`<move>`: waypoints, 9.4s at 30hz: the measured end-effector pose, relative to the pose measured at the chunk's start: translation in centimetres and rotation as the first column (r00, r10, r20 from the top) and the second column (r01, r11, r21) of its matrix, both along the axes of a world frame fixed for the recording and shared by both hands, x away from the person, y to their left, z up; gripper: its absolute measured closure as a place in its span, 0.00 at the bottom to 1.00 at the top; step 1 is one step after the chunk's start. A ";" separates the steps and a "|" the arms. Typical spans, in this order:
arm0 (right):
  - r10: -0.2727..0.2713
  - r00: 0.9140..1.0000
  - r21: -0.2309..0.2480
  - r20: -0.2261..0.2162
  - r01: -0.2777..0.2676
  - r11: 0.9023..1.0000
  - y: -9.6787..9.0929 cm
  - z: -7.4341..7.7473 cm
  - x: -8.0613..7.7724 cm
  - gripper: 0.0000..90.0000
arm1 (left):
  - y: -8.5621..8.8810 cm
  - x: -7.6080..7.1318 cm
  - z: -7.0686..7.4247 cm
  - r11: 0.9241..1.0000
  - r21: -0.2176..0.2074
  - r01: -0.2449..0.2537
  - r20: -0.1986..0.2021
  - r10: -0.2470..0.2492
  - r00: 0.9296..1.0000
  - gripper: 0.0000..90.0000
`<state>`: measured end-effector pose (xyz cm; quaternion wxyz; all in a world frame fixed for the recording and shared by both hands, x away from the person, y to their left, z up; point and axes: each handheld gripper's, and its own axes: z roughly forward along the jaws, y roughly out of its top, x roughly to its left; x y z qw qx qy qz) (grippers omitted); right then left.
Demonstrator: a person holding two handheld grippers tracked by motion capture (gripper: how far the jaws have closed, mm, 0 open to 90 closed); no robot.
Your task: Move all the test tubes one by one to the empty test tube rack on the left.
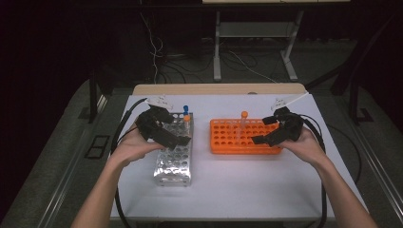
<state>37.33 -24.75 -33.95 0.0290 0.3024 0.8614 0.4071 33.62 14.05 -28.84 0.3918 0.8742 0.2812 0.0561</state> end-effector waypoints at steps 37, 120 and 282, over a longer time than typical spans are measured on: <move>-0.079 0.997 -0.080 0.009 0.079 0.994 2.3 -5.7 5.8 0.43 | 1.8 -2.8 -2.8 1.000 -0.031 -0.005 0.003 0.005 1.000 0.00; 0.241 0.970 -0.141 0.036 -0.234 0.962 7.1 0.9 -6.4 0.82 | -3.3 -2.9 -1.3 0.988 0.039 0.149 0.031 -0.150 0.988 0.00; 0.006 0.999 -0.003 -0.042 -0.006 1.000 2.6 -3.6 -2.5 0.00 | -0.7 4.6 -2.8 0.998 0.047 0.029 -0.060 -0.026 0.998 0.25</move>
